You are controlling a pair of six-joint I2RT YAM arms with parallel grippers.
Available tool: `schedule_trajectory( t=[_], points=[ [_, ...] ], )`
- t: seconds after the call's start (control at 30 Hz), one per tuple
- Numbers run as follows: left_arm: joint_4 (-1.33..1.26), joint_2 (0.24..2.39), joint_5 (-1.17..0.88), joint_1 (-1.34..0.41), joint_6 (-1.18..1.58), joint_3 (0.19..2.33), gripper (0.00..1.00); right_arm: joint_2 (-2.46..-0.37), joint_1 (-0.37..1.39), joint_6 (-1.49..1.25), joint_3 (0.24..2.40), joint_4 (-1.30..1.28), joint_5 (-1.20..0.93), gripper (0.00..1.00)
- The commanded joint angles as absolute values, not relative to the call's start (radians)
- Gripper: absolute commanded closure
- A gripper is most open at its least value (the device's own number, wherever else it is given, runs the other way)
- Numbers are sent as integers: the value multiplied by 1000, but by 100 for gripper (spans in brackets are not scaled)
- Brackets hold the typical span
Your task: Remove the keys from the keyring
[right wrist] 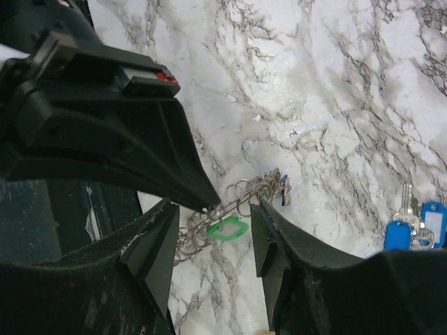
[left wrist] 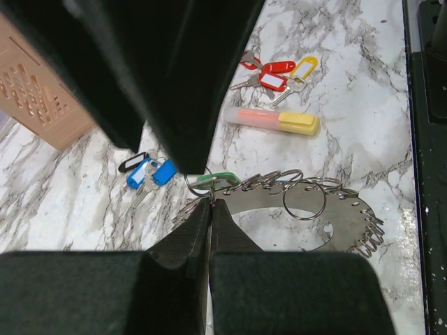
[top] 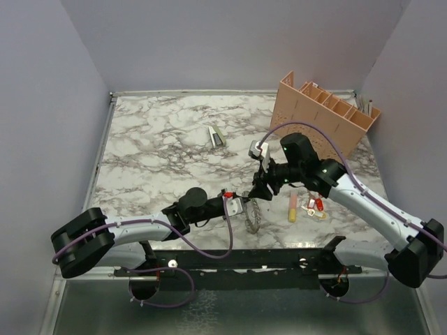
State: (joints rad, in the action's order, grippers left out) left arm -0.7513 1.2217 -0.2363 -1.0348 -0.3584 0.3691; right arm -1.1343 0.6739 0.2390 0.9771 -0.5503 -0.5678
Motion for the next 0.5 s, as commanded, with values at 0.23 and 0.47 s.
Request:
schedule_trajectory(
  t=[0.23, 0.47],
  points=[
    [-710, 1192, -296, -1039, -399, 371, 100, -1266, 657, 339, 1062, -660, -656, 47],
    [-710, 1190, -294, -1039, -394, 373, 100, -1272, 655, 339, 1050, -654, -674, 60]
  ],
)
